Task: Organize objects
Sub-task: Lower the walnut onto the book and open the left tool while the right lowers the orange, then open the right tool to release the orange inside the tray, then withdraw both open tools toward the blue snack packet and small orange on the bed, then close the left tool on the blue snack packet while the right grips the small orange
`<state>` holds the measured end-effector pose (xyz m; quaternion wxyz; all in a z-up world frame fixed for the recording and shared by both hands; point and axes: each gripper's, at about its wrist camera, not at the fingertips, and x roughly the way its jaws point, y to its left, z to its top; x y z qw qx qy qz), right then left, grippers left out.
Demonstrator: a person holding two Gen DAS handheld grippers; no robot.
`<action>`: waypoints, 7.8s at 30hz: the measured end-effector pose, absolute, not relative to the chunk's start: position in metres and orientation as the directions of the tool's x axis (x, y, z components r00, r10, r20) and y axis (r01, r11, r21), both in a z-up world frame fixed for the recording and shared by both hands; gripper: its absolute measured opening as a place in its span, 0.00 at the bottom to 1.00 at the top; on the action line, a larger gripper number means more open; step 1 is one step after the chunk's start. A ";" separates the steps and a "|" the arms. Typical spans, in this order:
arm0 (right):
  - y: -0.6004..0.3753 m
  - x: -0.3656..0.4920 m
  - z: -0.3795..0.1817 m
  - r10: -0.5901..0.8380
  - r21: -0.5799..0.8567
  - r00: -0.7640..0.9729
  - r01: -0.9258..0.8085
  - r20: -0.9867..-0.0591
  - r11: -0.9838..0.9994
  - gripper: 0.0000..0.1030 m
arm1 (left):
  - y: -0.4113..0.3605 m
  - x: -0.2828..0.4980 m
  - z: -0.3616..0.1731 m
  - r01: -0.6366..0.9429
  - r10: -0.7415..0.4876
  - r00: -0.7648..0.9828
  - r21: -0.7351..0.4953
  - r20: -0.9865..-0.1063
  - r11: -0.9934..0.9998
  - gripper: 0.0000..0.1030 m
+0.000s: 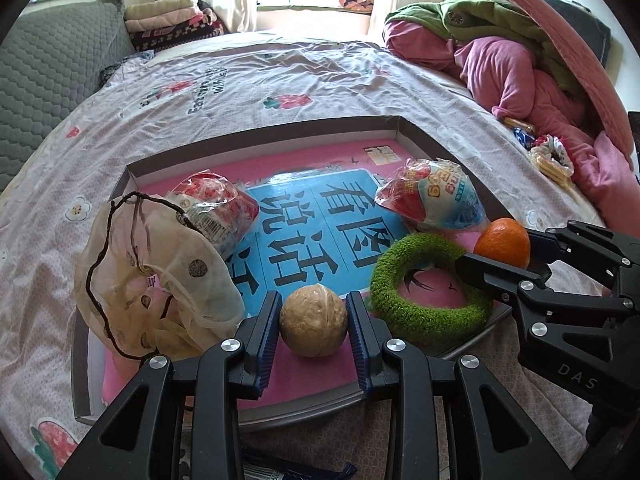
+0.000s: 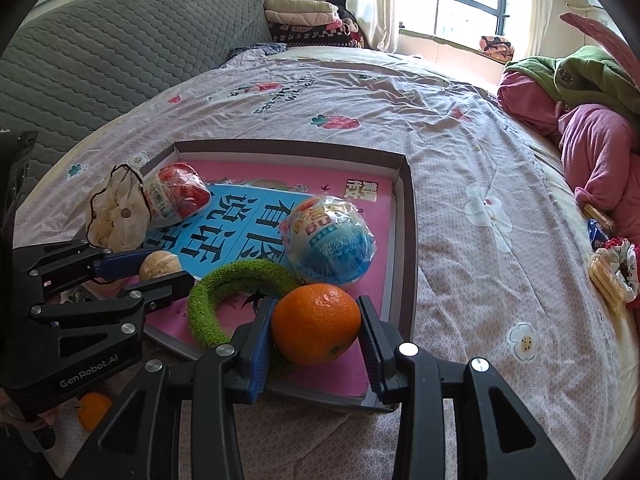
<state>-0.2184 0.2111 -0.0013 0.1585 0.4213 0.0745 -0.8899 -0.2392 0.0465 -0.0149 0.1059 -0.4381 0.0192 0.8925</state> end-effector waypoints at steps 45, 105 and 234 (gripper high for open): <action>0.212 -0.217 0.000 -0.237 0.027 -0.586 0.345 -0.775 -0.938 0.39 | 0.039 -0.247 -0.022 -0.178 0.146 -0.575 -0.051 -0.805 -0.983 0.40; 0.214 -0.207 0.022 -0.247 0.004 -0.661 0.346 -0.708 -0.938 0.47 | 0.023 -0.213 0.027 -0.237 0.224 -0.626 -0.092 -0.747 -0.967 0.68; 0.137 -0.119 -0.006 -0.441 -0.032 -0.446 0.730 -0.779 -0.683 0.36 | 0.004 -0.153 0.005 -0.320 0.223 -0.513 -0.057 -0.829 -0.946 0.52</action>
